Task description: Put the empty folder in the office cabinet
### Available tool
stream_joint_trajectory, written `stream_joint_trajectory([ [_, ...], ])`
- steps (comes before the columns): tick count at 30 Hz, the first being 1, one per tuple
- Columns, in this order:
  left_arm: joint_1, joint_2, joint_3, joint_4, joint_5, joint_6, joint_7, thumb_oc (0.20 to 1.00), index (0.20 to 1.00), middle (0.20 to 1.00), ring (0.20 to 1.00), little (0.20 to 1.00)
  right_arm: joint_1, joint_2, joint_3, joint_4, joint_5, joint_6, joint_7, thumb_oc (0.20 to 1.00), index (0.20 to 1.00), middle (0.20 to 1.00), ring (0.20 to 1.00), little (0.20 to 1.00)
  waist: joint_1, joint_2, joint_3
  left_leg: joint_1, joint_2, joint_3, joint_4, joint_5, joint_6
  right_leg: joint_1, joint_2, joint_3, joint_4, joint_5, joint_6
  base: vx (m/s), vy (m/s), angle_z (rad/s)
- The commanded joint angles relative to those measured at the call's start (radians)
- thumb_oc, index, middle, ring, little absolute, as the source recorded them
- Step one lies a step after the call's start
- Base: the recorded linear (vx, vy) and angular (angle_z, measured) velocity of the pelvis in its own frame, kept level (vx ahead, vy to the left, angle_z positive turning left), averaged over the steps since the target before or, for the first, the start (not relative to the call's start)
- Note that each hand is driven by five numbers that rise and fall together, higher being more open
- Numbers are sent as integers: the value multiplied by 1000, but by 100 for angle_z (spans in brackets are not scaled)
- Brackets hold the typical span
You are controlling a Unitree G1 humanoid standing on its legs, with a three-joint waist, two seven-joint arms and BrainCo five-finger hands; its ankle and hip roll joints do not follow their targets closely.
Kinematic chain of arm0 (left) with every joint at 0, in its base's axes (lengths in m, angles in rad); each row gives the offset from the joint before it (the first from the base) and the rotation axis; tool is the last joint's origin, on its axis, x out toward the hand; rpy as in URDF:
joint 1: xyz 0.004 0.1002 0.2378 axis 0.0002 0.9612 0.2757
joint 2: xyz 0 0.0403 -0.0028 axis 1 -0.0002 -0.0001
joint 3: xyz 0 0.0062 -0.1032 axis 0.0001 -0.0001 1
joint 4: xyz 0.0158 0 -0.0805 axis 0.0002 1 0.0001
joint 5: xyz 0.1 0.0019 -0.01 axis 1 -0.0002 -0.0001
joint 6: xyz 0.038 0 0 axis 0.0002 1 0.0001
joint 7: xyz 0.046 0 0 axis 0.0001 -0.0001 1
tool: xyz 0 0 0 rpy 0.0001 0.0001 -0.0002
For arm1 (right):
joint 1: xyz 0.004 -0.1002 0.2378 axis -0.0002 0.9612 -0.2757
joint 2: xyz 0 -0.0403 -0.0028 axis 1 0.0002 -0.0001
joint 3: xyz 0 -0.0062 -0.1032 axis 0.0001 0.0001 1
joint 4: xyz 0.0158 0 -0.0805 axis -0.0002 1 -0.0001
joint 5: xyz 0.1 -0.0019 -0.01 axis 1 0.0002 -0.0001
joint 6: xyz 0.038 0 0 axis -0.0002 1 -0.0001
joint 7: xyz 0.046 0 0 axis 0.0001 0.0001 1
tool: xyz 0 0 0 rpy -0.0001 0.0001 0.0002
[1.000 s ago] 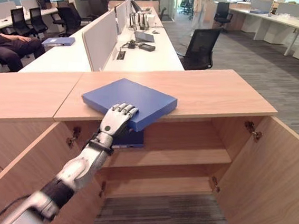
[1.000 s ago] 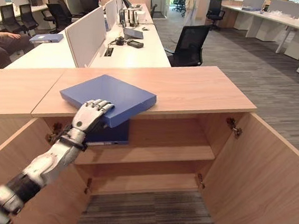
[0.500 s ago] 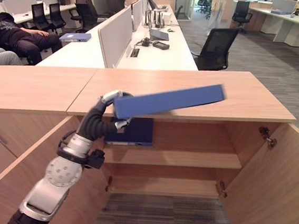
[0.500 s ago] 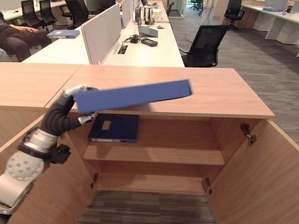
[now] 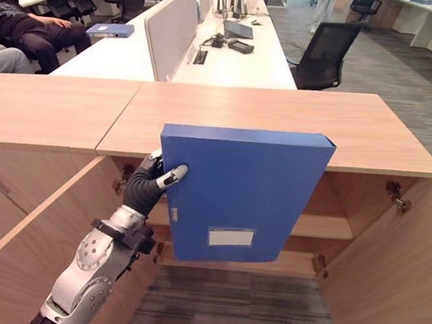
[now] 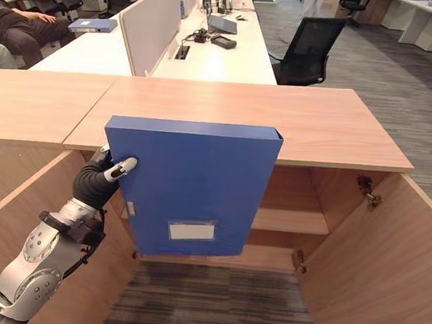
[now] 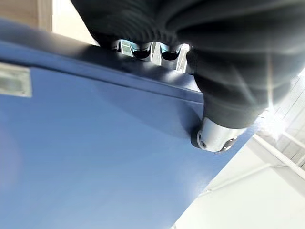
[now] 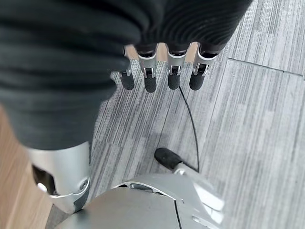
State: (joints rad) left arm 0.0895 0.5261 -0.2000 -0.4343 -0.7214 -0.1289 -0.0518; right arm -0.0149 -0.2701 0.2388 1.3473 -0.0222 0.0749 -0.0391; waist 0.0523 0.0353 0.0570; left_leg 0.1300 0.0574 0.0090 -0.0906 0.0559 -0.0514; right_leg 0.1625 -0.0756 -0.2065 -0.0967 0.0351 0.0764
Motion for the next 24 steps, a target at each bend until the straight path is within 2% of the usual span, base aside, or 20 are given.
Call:
stream_joint_trajectory([
  [1, -23, -4, 51, -64, 0, -51, 3, 200, 200, 200, 200, 200, -52, 18, 53, 93, -24, -1, 31, 1000, 1000, 1000, 1000, 1000, 2, -55, 10, 26, -27, -43, 3, -122, 14, 27, -4, 1, 9, -78, 23, 0, 0, 0],
  [7, 28, -11, 80, -47, 55, -36, 4, 200, 200, 200, 200, 200, -57, 13, 28, 62, 61, -18, 45, 1000, 1000, 1000, 1000, 1000, 10, -57, 13, 25, -28, -47, 3, -121, 16, 26, -5, -2, 9, -76, 23, 0, 0, 0],
  [12, 111, -6, 100, -27, 119, -4, 16, 200, 200, 200, 200, 200, -112, 43, 35, -135, 303, -72, 55, 1000, 1000, 1000, 1000, 1000, 24, -55, 22, 22, -25, -45, 3, -118, 18, 19, -4, 4, 9, -74, 21, 0, 0, 0],
  [14, 138, -8, 128, -19, 130, -7, 16, 200, 200, 200, 200, 200, -91, 31, 43, -204, 319, -83, 65, 1000, 1000, 1000, 1000, 1000, 22, -56, 24, 22, -24, -41, 3, -118, 17, 18, -4, 6, 9, -74, 21, 0, 0, 0],
  [16, 217, -30, 193, 27, 183, -18, 26, 200, 200, 200, 200, 200, 22, -52, 19, -577, 358, -133, 57, 1000, 1000, 1000, 1000, 1000, 12, -57, 31, 22, -22, -34, 3, -119, 16, 15, -4, 6, 9, -76, 21, -4, -2, -5],
  [18, 244, -40, 249, 56, 255, -27, 45, 200, 200, 200, 200, 200, 89, -116, -21, -791, 342, -140, 66, 1000, 1000, 1000, 1000, 1000, 3, -59, 28, 20, -20, -32, 3, -119, 16, 14, -4, 5, 9, -78, 20, 4, -14, -10],
  [20, 245, -44, 271, 68, 284, -31, 53, 200, 200, 200, 200, 200, 109, -137, -39, -865, 344, -142, 75, 1000, 1000, 1000, 1000, 1000, 0, -60, 26, 20, -18, -30, 3, -119, 15, 13, -5, 5, 9, -78, 20, 0, 0, 0],
  [24, 227, -70, 289, 98, 301, -28, 47, 200, 200, 200, 200, 200, 131, -178, -49, -1057, 408, -140, 156, 1000, 1000, 1000, 1000, 1000, -3, -65, 22, 17, -14, -25, 3, -118, 12, 8, -6, 2, 9, -80, 20, -13, -16, -3],
])
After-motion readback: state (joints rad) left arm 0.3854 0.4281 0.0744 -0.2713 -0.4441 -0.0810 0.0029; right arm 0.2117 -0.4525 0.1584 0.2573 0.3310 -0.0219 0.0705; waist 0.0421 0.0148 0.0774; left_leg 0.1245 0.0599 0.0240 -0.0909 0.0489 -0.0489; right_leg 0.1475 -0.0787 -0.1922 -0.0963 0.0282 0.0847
